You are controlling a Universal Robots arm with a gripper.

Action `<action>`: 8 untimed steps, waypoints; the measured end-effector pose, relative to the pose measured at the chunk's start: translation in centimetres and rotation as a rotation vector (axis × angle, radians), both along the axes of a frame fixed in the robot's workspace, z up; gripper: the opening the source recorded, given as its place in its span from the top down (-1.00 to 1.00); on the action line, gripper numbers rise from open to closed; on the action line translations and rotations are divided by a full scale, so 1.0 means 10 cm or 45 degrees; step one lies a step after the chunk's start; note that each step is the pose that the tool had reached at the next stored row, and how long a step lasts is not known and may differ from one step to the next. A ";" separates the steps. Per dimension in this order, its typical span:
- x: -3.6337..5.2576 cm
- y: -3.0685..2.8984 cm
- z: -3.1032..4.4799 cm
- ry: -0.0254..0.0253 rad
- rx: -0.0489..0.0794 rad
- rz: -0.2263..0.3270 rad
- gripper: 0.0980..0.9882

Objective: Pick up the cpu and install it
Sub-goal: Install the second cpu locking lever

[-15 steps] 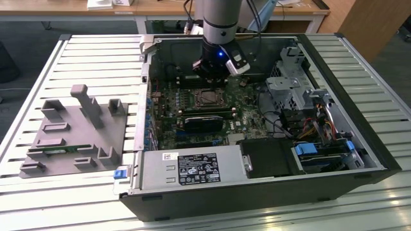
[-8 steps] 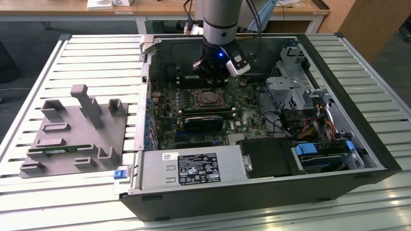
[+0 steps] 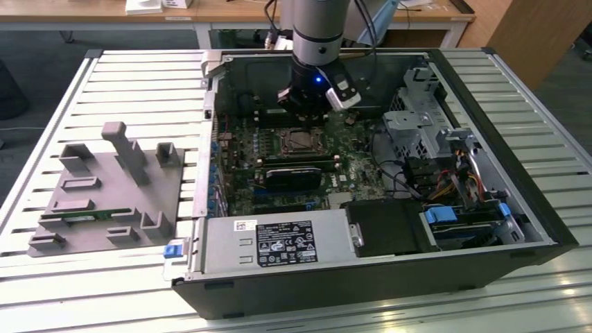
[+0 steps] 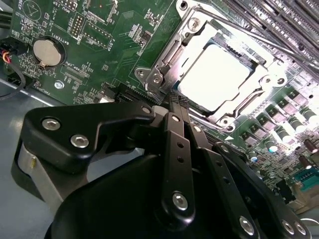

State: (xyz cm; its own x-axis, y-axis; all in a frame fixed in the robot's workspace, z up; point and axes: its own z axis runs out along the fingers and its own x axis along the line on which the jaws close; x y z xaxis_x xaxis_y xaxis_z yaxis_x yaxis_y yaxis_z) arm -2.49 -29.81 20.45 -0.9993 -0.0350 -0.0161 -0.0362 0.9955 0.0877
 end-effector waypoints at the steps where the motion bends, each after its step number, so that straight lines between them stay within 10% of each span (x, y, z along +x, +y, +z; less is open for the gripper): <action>1: 0.000 -0.017 0.000 0.0000 0.000 0.000 0.98; 8: -0.001 -0.044 0.112 0.0000 0.000 0.000 0.98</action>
State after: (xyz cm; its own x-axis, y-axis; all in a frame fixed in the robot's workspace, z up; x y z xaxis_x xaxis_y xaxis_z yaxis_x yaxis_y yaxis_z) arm -2.50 -30.26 21.57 -0.9993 -0.0347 -0.0161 -0.0360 0.9955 0.0877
